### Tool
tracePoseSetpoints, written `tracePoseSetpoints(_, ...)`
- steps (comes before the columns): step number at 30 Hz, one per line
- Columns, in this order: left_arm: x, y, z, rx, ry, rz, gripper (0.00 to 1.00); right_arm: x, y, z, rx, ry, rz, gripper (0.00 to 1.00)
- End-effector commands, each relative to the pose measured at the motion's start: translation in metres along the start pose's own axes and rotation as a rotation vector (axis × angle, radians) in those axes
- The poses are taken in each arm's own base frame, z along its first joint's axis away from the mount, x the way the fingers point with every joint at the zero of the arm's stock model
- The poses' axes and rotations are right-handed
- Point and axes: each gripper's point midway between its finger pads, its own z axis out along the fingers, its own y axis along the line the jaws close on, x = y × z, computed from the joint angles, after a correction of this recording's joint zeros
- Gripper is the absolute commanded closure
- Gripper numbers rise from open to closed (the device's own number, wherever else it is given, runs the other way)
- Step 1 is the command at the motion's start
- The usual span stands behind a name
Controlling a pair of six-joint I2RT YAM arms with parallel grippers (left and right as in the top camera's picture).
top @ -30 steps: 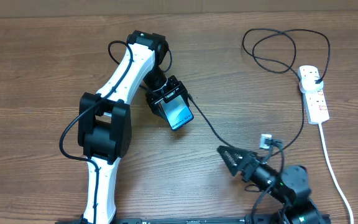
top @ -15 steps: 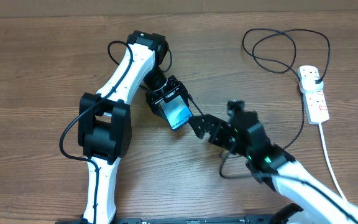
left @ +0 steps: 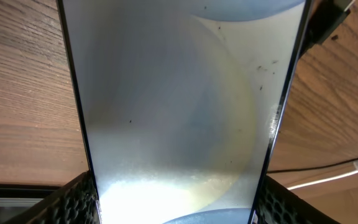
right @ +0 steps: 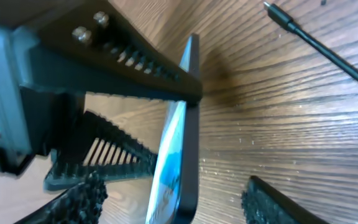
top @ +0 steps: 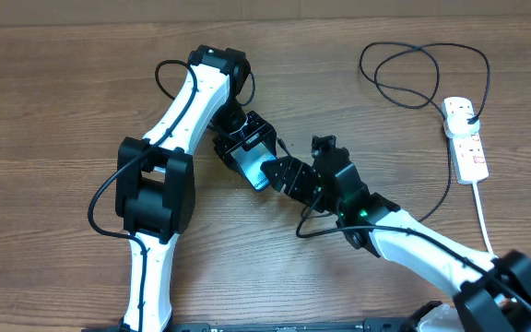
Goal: Plug charger to phone and switch on socket
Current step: 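Move the right gripper toward the phone held by the left gripper, then carry the phone with both arms toward the cable plug area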
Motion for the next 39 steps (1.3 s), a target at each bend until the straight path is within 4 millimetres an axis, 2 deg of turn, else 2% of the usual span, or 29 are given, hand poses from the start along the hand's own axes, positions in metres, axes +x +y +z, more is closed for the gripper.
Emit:
tracePoseSetpoints(1, -0.003, -0.007, -0.006, 0.024, -0.021, -0.029, 0.95, -0.004, 0.009, 0.008, -0.033, -0.007, 0.058, 0.33)
tracePoseSetpoints(5, -0.004, -0.008, -0.006, 0.029, -0.025, -0.036, 0.96, -0.002, 0.006, 0.012, -0.028, 0.002, 0.096, 0.36)
tracePoseSetpoints(8, -0.006, -0.007, -0.006, 0.02, -0.042, -0.051, 0.96, -0.005, 0.007, 0.012, -0.033, -0.009, 0.098, 0.43)
tracePoseSetpoints(17, -0.003, -0.018, 0.0, 0.027, -0.072, -0.053, 0.96, -0.018, 0.018, 0.015, -0.037, -0.049, 0.093, 0.49)
tracePoseSetpoints(26, -0.002, -0.021, 0.002, 0.029, -0.074, -0.055, 0.96, -0.011, -0.002, 0.031, 0.031, -0.014, 0.123, 0.54)
tracePoseSetpoints(29, -0.002, -0.021, 0.002, 0.03, -0.075, -0.054, 0.96, -0.011, -0.005, 0.032, 0.04, -0.017, 0.135, 0.66)
tracePoseSetpoints(30, -0.003, -0.021, 0.001, 0.03, -0.076, -0.054, 0.96, -0.011, -0.006, 0.032, 0.041, -0.017, 0.136, 0.75)
tracePoseSetpoints(34, -0.005, -0.02, 0.001, 0.021, -0.09, -0.054, 0.96, -0.011, -0.006, 0.033, 0.042, -0.016, 0.136, 0.96)
tracePoseSetpoints(35, -0.006, -0.019, 0.001, 0.016, -0.098, -0.054, 0.95, -0.011, -0.006, 0.033, 0.042, -0.016, 0.135, 0.96)
tracePoseSetpoints(36, -0.007, -0.017, 0.001, 0.01, -0.105, -0.049, 0.93, -0.011, -0.006, 0.033, 0.042, -0.016, 0.135, 0.96)
tracePoseSetpoints(37, -0.008, -0.018, 0.001, 0.009, -0.109, -0.033, 0.81, -0.01, -0.007, 0.033, 0.045, -0.014, 0.131, 0.96)
tracePoseSetpoints(38, -0.008, -0.018, 0.001, 0.01, -0.111, -0.016, 0.64, -0.01, -0.008, 0.032, 0.05, -0.013, 0.133, 0.96)
tracePoseSetpoints(39, -0.007, -0.019, 0.0, 0.014, -0.108, 0.001, 0.42, -0.009, -0.01, 0.032, 0.059, -0.013, 0.135, 0.96)
